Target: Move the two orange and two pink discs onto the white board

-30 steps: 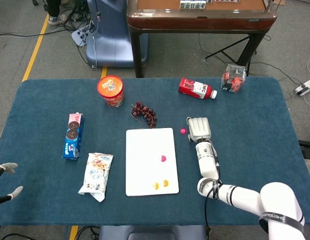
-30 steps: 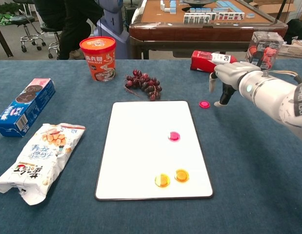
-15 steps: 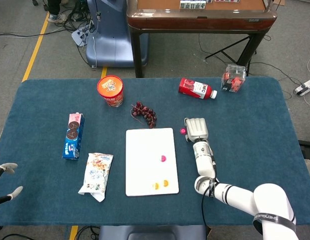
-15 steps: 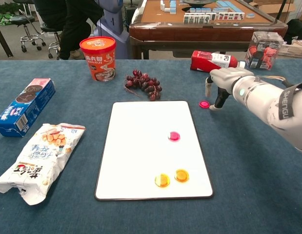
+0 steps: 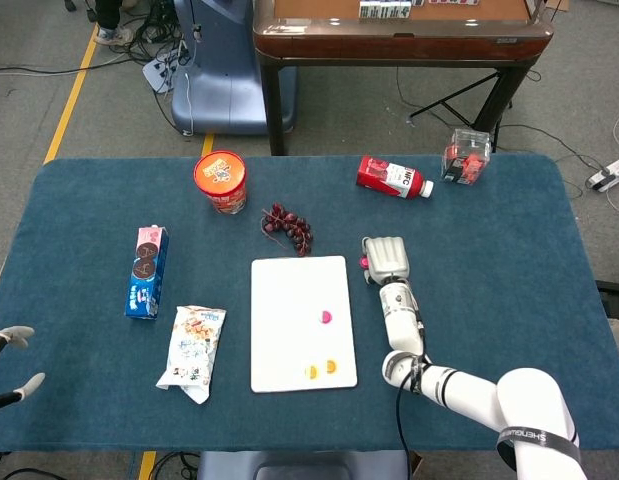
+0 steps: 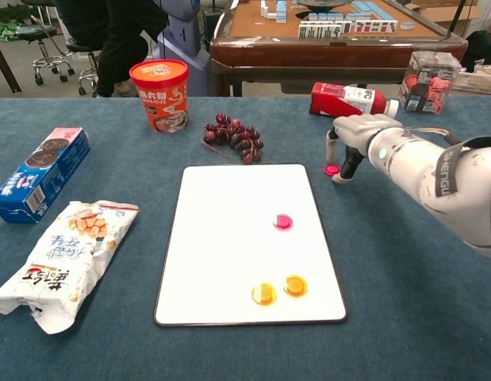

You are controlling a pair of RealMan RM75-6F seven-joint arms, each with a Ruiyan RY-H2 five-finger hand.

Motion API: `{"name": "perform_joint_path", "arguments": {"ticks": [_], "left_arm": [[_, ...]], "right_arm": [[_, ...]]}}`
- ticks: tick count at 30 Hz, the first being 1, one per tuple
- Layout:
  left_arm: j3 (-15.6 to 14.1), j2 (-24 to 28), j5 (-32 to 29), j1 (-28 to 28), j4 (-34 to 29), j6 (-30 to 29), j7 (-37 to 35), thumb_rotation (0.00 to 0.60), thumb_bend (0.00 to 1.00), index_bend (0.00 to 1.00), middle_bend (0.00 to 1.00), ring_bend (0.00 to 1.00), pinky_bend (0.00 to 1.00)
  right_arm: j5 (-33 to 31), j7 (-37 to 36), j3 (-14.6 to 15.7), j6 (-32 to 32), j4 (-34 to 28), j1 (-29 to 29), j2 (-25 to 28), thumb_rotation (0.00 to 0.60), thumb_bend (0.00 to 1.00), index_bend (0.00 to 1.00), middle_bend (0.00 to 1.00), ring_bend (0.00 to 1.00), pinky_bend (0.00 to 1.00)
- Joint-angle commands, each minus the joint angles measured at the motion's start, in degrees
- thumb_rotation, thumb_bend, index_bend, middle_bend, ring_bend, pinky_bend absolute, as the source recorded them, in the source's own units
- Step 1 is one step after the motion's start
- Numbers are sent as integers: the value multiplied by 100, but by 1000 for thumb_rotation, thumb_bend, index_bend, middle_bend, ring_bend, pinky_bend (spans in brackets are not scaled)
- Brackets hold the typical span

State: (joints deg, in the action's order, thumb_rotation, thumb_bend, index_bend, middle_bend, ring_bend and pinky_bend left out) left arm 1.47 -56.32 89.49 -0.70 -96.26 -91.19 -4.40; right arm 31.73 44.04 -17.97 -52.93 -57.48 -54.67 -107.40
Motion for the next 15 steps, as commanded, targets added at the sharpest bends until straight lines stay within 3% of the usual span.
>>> {"name": "perform_joint_path", "arguments": {"ticks": [1, 15], "left_arm": [[1, 0, -3, 0, 1, 1, 0, 600, 73, 423, 469, 376, 561], [-2, 8, 14, 9, -10, -16, 0, 600, 73, 423, 469, 376, 561]], "right_arm": [[6, -12, -23, 11, 34, -9, -23, 600, 258, 399, 1000, 1000, 1000], [-55, 26, -111, 55, 166, -17, -91, 600, 269, 422, 1000, 1000, 1000]]}}
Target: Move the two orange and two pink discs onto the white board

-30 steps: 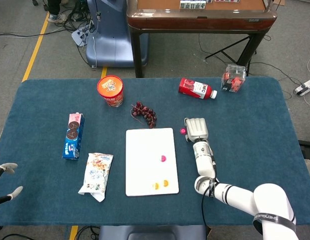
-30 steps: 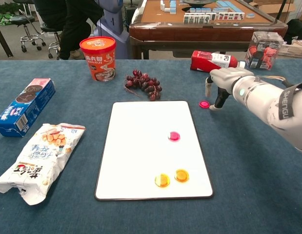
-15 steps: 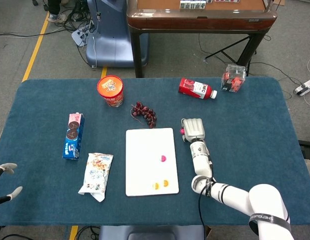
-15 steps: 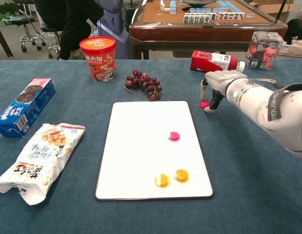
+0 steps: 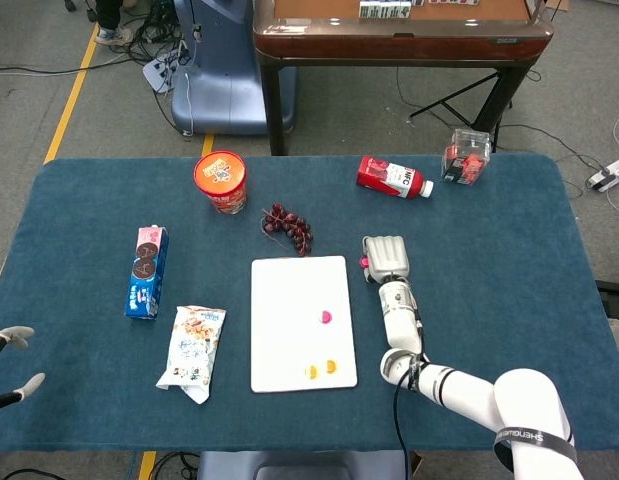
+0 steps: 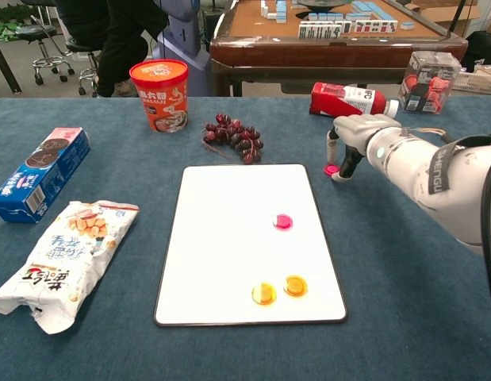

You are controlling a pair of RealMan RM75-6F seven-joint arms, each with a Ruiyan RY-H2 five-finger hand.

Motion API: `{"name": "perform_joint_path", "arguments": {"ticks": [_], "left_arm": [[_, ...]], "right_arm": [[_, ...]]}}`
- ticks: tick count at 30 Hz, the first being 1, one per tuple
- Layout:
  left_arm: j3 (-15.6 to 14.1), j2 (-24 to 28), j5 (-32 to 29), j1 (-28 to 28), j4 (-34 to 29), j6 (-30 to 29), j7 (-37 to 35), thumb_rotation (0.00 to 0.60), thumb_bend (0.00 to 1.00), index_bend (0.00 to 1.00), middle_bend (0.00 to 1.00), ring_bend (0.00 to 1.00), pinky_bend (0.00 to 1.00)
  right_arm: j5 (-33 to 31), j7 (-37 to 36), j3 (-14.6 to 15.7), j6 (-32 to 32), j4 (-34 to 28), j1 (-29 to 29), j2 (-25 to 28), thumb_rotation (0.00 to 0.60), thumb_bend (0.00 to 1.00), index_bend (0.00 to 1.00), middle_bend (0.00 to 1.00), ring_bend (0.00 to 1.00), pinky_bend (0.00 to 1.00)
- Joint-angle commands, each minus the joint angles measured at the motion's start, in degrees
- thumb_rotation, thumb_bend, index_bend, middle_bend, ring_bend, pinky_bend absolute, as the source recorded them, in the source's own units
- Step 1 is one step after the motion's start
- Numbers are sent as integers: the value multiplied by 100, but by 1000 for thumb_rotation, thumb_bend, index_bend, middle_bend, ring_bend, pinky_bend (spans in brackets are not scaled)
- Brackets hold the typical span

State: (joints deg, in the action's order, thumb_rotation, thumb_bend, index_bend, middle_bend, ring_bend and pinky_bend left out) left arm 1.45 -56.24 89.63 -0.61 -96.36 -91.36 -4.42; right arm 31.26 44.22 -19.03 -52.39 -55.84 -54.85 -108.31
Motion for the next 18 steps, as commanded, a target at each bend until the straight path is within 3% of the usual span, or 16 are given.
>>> {"name": "perform_joint_path", "arguments": {"ticks": [1, 18], "left_arm": [[0, -1, 1, 0, 0, 2, 3, 600, 73, 423, 469, 376, 561], [-11, 1, 17, 1, -6, 8, 4, 600, 72, 423, 469, 376, 561]], "right_arm": [[-15, 16, -9, 1, 5, 0, -1, 600, 269, 422, 1000, 1000, 1000], [-128, 90, -86, 82, 126, -29, -73, 600, 268, 425, 1000, 1000, 1000]]}}
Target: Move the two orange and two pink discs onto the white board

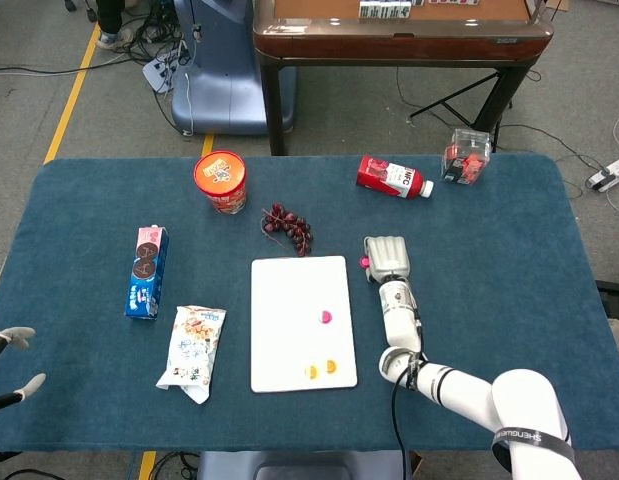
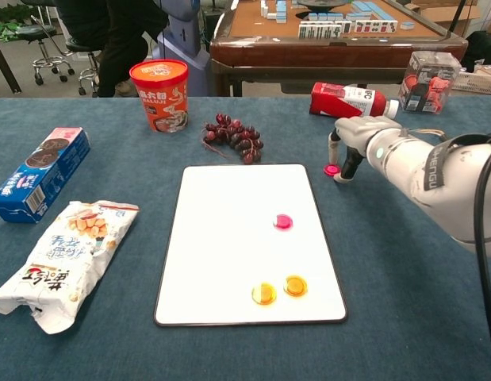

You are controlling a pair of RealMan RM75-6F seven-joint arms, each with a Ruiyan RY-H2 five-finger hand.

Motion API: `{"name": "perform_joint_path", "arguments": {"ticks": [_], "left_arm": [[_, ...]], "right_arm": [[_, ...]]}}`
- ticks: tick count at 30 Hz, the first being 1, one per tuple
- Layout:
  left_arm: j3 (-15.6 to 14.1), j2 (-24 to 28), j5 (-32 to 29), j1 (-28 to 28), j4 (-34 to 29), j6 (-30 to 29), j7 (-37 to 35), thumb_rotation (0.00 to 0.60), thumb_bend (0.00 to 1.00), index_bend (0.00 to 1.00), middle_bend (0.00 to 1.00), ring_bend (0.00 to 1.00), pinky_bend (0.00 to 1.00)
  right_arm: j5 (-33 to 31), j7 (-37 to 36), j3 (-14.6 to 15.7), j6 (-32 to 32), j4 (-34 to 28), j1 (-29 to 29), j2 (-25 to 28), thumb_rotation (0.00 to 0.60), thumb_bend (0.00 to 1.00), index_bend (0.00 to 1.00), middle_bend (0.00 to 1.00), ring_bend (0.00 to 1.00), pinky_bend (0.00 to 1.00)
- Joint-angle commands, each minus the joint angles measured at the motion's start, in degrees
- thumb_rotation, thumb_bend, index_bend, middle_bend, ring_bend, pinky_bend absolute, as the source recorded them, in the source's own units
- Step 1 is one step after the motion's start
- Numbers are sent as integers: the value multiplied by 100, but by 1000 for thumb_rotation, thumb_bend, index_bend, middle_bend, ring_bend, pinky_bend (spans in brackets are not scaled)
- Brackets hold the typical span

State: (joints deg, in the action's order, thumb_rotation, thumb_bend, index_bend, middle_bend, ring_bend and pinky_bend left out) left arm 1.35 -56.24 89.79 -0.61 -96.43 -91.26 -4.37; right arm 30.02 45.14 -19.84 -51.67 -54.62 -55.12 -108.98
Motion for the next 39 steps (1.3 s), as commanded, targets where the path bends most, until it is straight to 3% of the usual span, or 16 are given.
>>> {"name": "perform_joint_path", "arguments": {"ticks": [1, 18, 28, 39], "left_arm": [[0, 0, 2, 2, 2, -4, -4, 600, 72, 423, 468, 376, 561], [-1, -3, 8, 0, 1, -1, 5, 600, 73, 423, 469, 376, 561], [-16, -27, 28, -12, 3, 24, 63, 600, 72, 423, 469, 376, 561], [-20, -63, 20, -27, 9, 58, 149, 600, 73, 423, 469, 376, 561]], "right_arm": [[-3, -6, -7, 16, 7, -5, -10, 600, 269, 426, 1000, 1000, 1000], [139, -150, 8, 31, -160, 63, 77, 600, 285, 473, 1000, 1000, 1000], [331, -185, 79, -256, -1013, 205, 456, 600, 285, 475, 1000, 1000, 1000], [673, -272, 358, -536, -2402, 441, 1042, 600, 285, 477, 1000, 1000, 1000]]}}
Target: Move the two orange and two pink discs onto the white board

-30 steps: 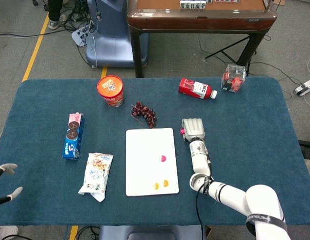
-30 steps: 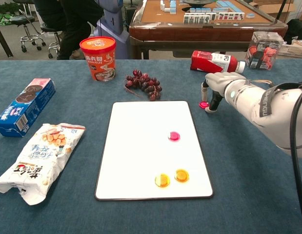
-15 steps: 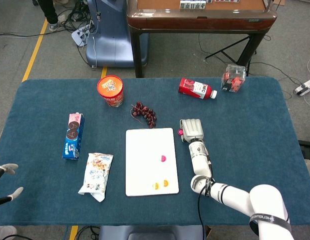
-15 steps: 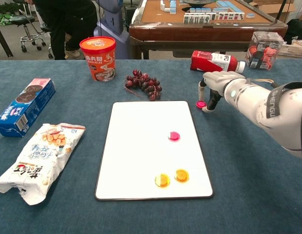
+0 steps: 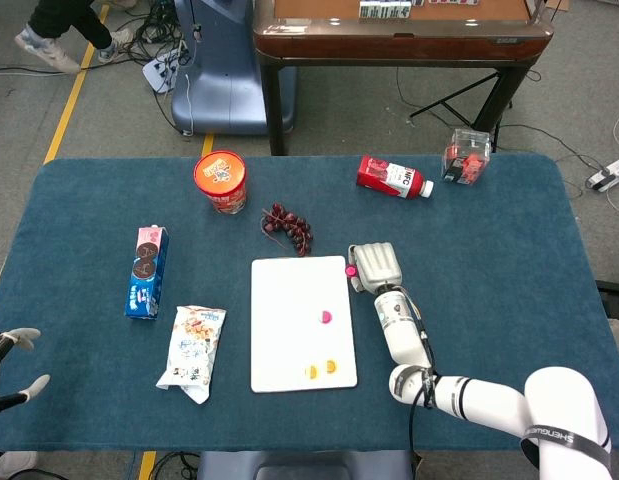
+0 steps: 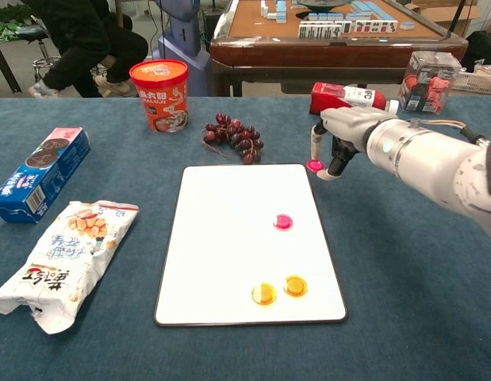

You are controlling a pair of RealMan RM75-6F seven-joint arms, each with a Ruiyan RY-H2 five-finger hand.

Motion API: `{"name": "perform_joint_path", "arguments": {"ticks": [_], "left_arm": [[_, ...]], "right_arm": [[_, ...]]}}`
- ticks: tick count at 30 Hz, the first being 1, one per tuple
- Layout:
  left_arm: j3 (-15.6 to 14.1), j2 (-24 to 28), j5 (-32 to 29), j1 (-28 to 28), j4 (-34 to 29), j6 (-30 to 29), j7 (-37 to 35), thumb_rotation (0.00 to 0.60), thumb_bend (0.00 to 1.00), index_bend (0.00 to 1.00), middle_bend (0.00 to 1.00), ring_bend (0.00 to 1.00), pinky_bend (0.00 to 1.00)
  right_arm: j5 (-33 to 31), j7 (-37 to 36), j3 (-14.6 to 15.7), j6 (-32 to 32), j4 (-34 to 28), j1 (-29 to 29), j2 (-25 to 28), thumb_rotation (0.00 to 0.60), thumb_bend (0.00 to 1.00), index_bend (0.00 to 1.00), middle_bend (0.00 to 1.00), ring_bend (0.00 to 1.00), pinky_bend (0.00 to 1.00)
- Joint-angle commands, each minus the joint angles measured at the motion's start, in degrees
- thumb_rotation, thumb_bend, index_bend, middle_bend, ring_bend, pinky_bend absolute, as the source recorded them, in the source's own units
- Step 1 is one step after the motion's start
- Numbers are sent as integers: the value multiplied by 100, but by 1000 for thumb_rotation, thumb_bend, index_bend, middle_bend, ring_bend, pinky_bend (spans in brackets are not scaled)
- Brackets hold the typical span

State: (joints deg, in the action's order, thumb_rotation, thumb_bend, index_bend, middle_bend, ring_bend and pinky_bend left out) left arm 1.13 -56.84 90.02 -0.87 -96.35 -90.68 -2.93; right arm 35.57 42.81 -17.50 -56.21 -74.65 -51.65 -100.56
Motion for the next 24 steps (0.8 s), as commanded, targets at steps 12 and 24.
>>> {"name": "perform_joint_path", "arguments": {"ticks": [12, 24], "left_arm": [[10, -5, -15, 1, 5, -10, 12, 600, 72, 423, 469, 376, 561], [20, 9, -37, 6, 5, -18, -30, 600, 72, 423, 469, 376, 561]], "right_arm": [[458, -7, 603, -175, -1451, 161, 458, 600, 285, 477, 1000, 1000, 1000], [668, -14, 865, -184, -1684, 96, 351, 600, 285, 477, 1000, 1000, 1000]]}}
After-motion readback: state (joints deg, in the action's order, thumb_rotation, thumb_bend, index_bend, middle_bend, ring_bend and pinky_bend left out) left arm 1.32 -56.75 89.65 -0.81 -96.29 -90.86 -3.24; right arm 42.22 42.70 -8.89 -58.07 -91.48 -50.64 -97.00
